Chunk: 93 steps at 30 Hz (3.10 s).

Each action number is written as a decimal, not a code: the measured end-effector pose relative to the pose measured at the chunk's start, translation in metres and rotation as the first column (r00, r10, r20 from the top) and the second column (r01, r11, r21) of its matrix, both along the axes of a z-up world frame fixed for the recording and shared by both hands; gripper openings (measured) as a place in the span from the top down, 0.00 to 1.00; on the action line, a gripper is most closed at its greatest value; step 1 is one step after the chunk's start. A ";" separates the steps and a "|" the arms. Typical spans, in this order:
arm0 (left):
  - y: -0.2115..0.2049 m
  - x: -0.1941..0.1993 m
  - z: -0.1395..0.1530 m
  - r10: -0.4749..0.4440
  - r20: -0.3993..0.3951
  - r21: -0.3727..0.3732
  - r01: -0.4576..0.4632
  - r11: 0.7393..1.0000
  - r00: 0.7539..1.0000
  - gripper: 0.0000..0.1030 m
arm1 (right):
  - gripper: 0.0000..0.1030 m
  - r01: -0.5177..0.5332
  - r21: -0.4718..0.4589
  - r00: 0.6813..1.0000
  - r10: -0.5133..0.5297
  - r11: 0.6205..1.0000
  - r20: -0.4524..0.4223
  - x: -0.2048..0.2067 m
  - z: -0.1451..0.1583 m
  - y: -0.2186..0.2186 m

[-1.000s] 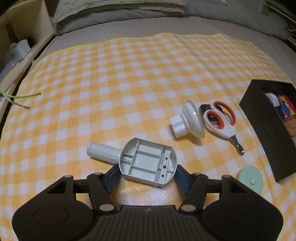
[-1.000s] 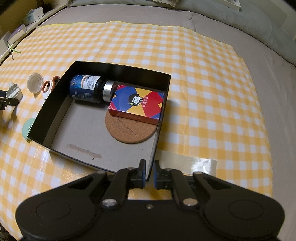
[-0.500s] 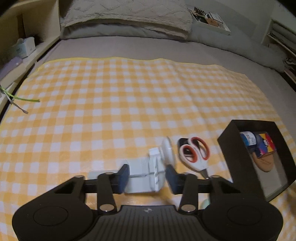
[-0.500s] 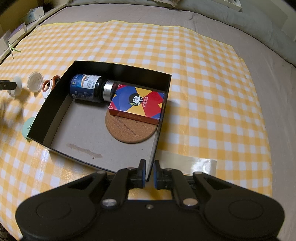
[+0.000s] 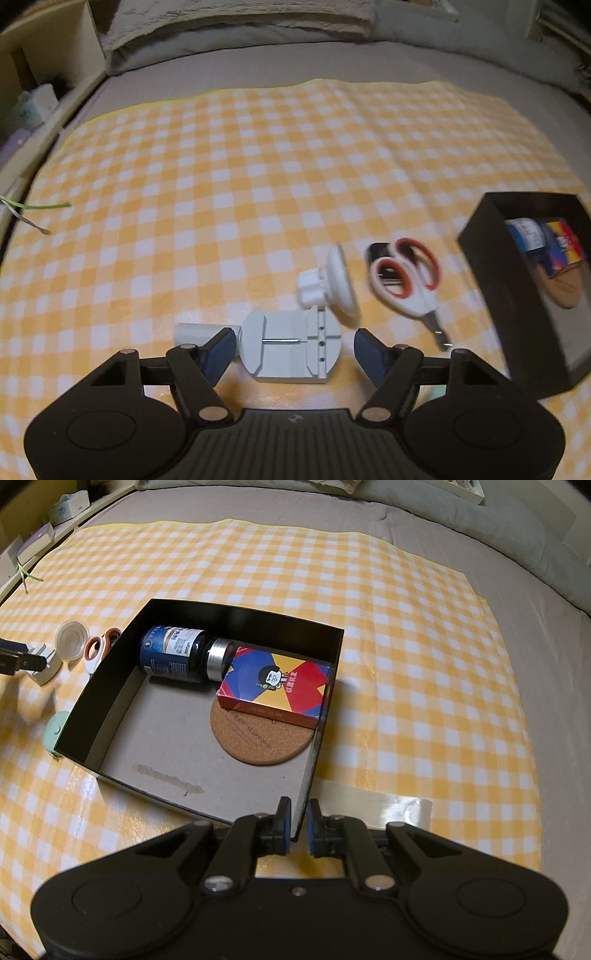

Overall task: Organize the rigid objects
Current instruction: 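Lift the white plastic tool with the left gripper toward the black box, then lower the white tool into the box beside the coaster and open the left gripper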

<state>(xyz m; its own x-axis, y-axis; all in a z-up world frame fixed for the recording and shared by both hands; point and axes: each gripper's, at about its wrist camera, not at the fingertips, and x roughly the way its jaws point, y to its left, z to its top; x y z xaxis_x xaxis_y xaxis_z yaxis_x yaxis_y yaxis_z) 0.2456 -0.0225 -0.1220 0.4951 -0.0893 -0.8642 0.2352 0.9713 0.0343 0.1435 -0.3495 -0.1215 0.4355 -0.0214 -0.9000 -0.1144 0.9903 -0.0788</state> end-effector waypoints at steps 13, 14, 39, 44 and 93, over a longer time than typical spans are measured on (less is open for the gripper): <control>-0.006 0.011 -0.016 0.056 -0.089 0.024 -0.054 0.998 0.994 0.29 | 0.91 -0.008 0.004 1.000 0.008 1.000 -0.004 0.002 0.000 -0.001; -0.007 0.012 -0.019 0.066 -0.089 0.020 -0.064 0.998 0.994 0.29 | 0.90 -0.010 0.003 1.000 0.010 1.000 -0.005 0.002 -0.001 0.000; 0.008 0.006 0.003 0.165 -0.004 -0.103 -0.164 0.981 0.986 0.37 | 0.91 -0.014 0.003 1.000 0.014 1.000 -0.010 0.004 -0.003 0.000; 0.004 -0.006 0.035 0.132 0.049 -0.180 -0.121 0.976 0.990 0.37 | 0.93 -0.007 0.015 1.000 0.007 1.000 -0.005 0.003 -0.001 -0.003; -0.229 -0.045 0.015 -0.396 -0.046 -0.306 0.364 0.880 0.917 0.37 | 0.94 0.001 0.066 1.000 -0.002 0.998 0.012 -0.004 0.003 -0.008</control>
